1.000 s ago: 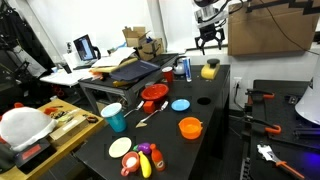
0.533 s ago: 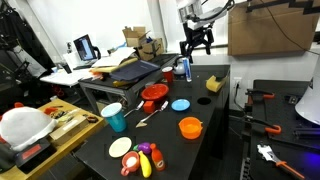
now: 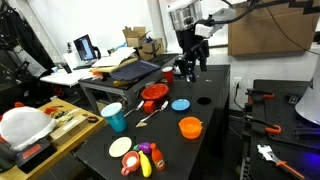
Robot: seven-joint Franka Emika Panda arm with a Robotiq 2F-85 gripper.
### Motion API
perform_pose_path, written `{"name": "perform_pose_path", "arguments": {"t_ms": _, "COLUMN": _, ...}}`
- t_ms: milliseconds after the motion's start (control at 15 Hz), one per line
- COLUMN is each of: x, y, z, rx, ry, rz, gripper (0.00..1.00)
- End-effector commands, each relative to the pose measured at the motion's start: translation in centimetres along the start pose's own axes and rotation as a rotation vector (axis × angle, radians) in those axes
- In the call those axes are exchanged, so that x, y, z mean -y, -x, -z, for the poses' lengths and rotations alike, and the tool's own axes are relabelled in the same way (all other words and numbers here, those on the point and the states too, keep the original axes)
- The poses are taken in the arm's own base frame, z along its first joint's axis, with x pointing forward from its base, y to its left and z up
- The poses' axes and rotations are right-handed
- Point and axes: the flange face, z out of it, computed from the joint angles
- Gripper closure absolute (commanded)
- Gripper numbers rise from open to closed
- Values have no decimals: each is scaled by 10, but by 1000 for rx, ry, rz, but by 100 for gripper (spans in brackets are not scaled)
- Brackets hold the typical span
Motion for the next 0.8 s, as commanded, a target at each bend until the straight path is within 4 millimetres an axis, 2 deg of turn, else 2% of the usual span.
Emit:
{"name": "perform_pose_path", "arguments": {"t_ms": 0, "x": -18, "y": -13, "z": -9, "rx": 30, "ry": -3, "rz": 29, "gripper": 57}}
{"name": "perform_pose_path", "arguments": {"t_ms": 333, "x": -52, "y": -39, "z": -28, "rx": 92, "ry": -21, "rz": -45, "gripper": 95}}
{"name": "perform_pose_path", "arguments": {"t_ms": 400, "x": -59, "y": -44, "z": -32, "rx": 106, "ry": -27, "rz": -65, "gripper": 99}}
{"name": "perform_pose_path", "arguments": {"t_ms": 733, "x": -94, "y": -68, "z": -58, "rx": 191, "ry": -58, "rz": -191, "gripper": 100}}
